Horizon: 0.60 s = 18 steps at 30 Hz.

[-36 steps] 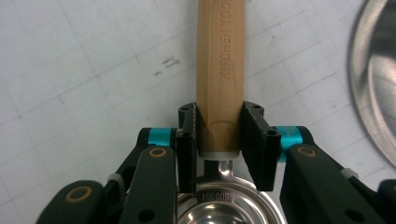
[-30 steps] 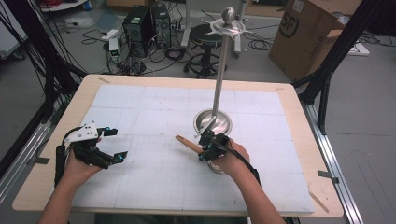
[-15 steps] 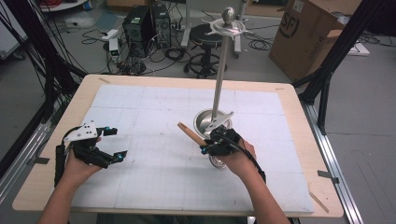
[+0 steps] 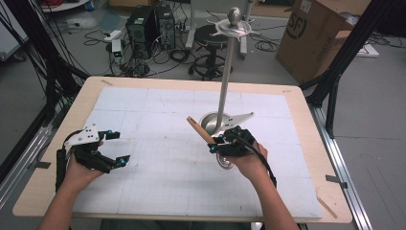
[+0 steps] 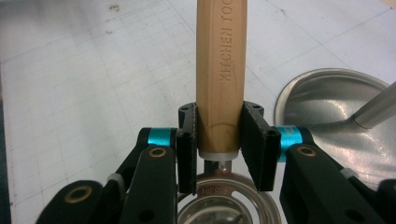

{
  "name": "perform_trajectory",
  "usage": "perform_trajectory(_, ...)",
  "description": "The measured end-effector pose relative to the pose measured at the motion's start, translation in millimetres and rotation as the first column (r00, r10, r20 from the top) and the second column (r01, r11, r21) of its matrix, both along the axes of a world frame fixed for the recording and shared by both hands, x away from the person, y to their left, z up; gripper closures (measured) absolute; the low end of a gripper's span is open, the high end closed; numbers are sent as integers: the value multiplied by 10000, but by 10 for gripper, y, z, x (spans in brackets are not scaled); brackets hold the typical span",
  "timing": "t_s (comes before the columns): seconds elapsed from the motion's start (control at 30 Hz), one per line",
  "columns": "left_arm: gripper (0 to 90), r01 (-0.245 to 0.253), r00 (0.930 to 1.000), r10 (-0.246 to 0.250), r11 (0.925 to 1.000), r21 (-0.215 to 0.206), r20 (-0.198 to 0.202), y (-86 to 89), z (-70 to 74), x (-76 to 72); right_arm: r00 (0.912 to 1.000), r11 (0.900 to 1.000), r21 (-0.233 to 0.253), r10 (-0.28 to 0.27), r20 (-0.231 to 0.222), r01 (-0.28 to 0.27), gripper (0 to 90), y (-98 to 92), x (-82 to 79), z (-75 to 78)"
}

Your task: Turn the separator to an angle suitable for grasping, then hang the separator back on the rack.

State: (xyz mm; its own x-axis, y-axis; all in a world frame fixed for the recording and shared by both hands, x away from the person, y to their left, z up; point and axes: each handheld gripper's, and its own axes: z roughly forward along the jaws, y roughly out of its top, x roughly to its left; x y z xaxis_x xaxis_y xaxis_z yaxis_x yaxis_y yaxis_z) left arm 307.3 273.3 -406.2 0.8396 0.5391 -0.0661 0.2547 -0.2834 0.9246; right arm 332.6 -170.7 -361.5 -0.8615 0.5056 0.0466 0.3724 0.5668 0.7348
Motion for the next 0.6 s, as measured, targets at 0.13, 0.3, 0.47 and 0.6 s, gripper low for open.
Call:
perform_trajectory(0.13,18,-22,10000,22,10000,-44,-57,5,-7,20,9999,9999,136,13,137,-15,689,-19,-19,19)
perform_trajectory(0.3,19,-22,9999,22,10000,-36,-108,-4,-19,25,9983,9975,695,-181,561,141,689,-137,-47,77)
perform_trajectory(0.47,18,-17,10000,17,10000,28,-71,-10,-16,20,9929,9931,1146,-383,1130,252,689,-208,-89,129)
perform_trajectory(0.6,19,-12,10000,13,10000,97,-42,-11,-11,11,9875,9889,1446,-563,1469,349,689,-276,-115,183)
